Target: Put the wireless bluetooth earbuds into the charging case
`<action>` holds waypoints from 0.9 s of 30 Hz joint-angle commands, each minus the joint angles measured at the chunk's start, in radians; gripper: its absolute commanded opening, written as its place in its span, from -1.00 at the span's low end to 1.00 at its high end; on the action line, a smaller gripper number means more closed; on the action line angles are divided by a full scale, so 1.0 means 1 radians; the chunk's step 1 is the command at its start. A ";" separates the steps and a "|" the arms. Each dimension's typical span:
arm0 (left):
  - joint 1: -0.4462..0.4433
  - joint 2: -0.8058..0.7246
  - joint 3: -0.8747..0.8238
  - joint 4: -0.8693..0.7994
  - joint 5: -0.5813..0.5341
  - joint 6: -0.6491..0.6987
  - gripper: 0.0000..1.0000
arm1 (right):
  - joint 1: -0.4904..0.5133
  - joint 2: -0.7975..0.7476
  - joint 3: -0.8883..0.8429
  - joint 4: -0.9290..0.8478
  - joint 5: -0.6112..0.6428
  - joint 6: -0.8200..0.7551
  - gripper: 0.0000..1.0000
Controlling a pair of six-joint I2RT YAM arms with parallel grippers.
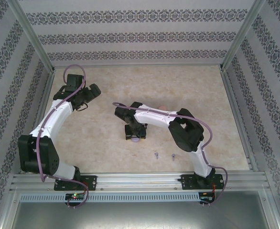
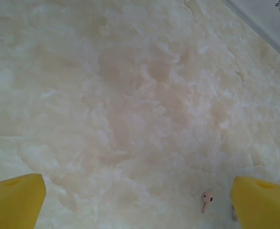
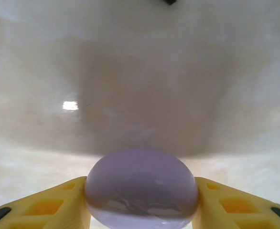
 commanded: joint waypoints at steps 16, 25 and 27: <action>0.012 -0.035 -0.028 0.019 0.013 -0.033 0.99 | -0.005 0.002 -0.013 -0.042 -0.004 -0.103 0.42; 0.012 -0.037 -0.032 0.025 0.011 -0.037 0.99 | -0.057 -0.102 -0.170 0.148 -0.120 0.225 0.43; 0.011 -0.035 -0.034 0.030 0.013 -0.042 0.99 | -0.051 -0.106 -0.163 0.156 -0.126 0.275 0.43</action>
